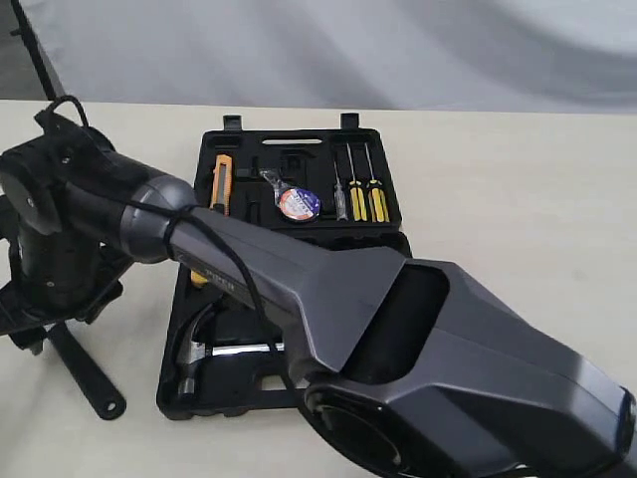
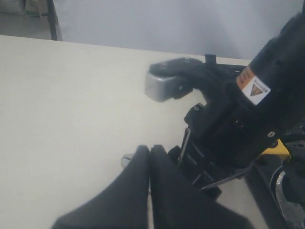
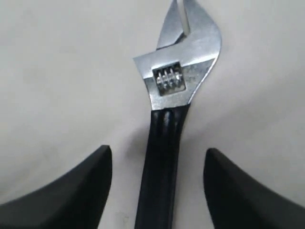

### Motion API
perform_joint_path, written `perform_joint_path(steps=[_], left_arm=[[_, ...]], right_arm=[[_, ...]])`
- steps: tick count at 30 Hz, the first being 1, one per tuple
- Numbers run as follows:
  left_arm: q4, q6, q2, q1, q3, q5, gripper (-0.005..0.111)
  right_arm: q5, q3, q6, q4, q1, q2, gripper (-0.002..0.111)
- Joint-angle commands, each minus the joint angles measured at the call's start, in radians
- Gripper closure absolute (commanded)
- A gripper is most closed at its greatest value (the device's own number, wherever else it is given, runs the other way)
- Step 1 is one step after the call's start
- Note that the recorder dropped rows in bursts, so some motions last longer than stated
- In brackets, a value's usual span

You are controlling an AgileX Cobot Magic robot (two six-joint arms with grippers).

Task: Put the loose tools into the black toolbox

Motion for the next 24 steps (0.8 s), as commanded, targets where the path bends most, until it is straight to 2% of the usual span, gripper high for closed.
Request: perform_joint_path(steps=[1,6,12,14,16,18,24], left_arm=[[-0.014,-0.01,-0.008,0.003,0.009,-0.017,0.105],[-0.014,-0.01,-0.008,0.003,0.009,-0.017,0.105],[-0.014,-0.01,-0.008,0.003,0.009,-0.017,0.105],[-0.014,-0.01,-0.008,0.003,0.009,-0.017,0.105],[-0.014,-0.01,-0.008,0.003,0.009,-0.017,0.105],[-0.014,-0.01,-0.008,0.003,0.009,-0.017,0.105],[-0.014,-0.01,-0.008,0.003,0.009,-0.017,0.105]], right_arm=[[0.004,0.003,-0.006,-0.051,0.01,-0.032,0.052],[0.004,0.003,0.049,-0.156,0.041,0.003,0.052],[0.004,0.003,0.049,-0.153,0.059,0.052,0.053],[0.004,0.003,0.049,-0.153,0.059,0.068,0.064],[0.004,0.003,0.027,-0.153,0.059,0.076,0.089],[0.004,0.003,-0.011,-0.153,0.059,0.078,0.108],[0.004,-0.044,-0.013,-0.155,0.055,0.036,0.109]])
